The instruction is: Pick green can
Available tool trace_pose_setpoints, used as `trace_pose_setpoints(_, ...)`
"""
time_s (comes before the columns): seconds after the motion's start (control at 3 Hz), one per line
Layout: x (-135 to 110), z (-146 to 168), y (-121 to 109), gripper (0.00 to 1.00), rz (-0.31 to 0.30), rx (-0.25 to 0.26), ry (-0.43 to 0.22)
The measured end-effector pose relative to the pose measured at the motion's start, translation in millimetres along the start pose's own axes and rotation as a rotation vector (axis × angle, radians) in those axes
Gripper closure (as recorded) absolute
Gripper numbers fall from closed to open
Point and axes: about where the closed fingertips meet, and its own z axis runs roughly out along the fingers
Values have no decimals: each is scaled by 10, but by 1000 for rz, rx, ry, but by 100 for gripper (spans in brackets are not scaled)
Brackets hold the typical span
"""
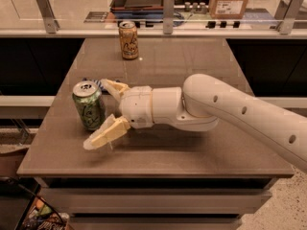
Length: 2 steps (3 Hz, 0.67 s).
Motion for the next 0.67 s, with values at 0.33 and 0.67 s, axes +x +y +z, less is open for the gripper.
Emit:
trace_pose_setpoints(0.33, -6, 95, -16, 18, 5, -13, -34)
trace_pose_setpoints(0.67, -13, 107, -3, 42, 3, -16, -33)
